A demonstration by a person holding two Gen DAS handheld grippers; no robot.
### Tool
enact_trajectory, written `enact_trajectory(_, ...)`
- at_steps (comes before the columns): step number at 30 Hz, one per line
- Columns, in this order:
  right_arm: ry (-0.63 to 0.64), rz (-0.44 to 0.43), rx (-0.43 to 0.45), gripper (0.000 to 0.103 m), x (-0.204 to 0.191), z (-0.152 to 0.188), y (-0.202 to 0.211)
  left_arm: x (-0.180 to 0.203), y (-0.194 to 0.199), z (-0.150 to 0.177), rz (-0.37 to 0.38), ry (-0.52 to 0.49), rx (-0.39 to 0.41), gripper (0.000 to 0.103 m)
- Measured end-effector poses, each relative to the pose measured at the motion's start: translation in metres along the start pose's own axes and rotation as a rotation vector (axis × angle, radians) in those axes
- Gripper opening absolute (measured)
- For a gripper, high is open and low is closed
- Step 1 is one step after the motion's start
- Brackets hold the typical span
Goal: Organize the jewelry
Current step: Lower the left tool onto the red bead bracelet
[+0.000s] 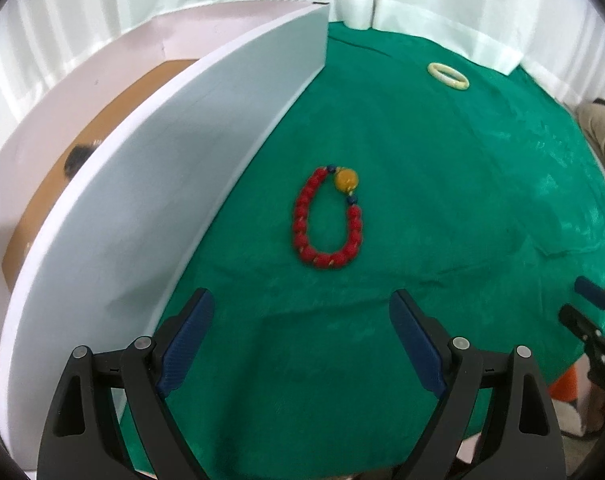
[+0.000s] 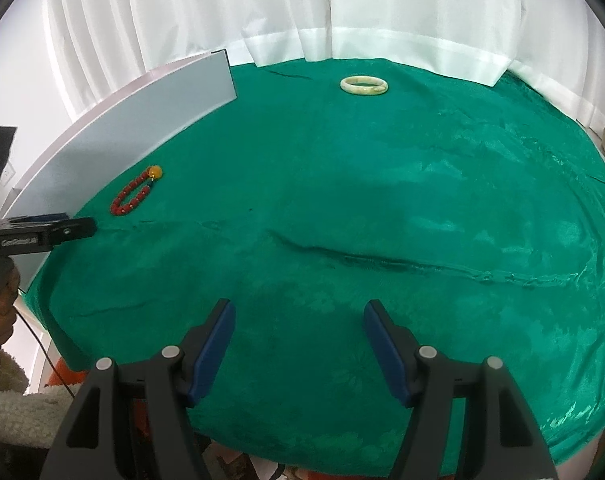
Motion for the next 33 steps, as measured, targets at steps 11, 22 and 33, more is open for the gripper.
enact_trajectory(11,0.001,0.002,-0.01,0.068,-0.002,-0.002,-0.002,0.018,-0.009,-0.011,-0.009,-0.061,0.02,0.09)
enact_trajectory(22,0.0,-0.013,-0.012,0.068,-0.003,0.002,-0.001,0.003,-0.01,-0.028,0.228,0.1,0.031,0.089)
enact_trajectory(33,-0.007,-0.056,0.051,0.068,0.029,-0.043,0.005,0.039,-0.073,-0.046,0.104,0.038,-0.021,0.067)
Point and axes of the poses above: each gripper's, at about its wrist camera, not at the fingertips, and y roughly against the way its jaws point, x to its right, z to its underside, the point moved 1 cm from there along -y, roughly the way its jaws point, and after that the axes turned 10 degrees about x, right-handed, at the moved point
